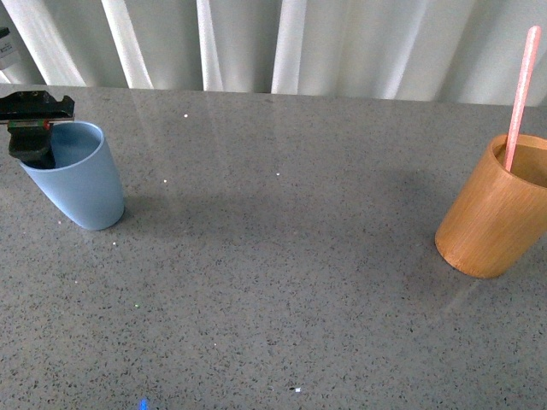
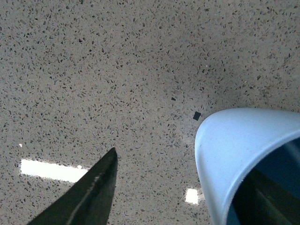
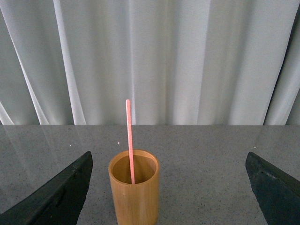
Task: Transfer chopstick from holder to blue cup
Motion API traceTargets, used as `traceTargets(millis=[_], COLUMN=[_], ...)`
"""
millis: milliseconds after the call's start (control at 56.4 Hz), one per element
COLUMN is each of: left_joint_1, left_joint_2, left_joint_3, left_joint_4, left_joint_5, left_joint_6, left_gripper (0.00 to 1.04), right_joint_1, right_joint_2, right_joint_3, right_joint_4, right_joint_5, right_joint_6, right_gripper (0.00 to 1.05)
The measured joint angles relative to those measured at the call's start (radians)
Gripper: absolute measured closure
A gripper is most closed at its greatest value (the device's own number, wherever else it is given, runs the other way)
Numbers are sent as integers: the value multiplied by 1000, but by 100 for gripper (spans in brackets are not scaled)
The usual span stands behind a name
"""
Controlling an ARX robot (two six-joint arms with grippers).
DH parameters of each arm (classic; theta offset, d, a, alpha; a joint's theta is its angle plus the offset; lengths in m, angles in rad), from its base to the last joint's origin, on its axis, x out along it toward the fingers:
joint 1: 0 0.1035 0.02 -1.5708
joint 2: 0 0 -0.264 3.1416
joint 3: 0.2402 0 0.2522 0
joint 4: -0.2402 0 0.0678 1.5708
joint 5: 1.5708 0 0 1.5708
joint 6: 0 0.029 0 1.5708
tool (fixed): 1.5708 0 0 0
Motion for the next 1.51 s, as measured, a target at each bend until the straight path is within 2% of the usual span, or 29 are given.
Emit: traceTargets(millis=[407,656,780,868,1063,1258,1506], left_joint_1=[-18,-30,-54,-77,-234,-399,-498], left_joint_2=[-3,-31,-76,-113,-269,-225,-115], left_joint_3=[19,4,-37,-58,-62,-40,20], left_joint_4=[-19,-21,-17,-29,-106,-75,-31], left_joint_5=[15,26,-2,14,63,52,34], left_joint_6=[25,42,68,76,87,45,3], left_gripper=[102,101,101,101,101,101,101], right_joint_1=[0,0,0,0,0,0,0], right_joint_2=[0,0,0,0,0,0,0], right_joint_3=[0,0,0,0,0,0,0], right_joint_4=[0,0,0,0,0,0,0], right_joint_5=[0,0,0,0,0,0,0], right_joint_6=[0,0,0,0,0,0,0], right_gripper=[10,10,10,10,10,10,10])
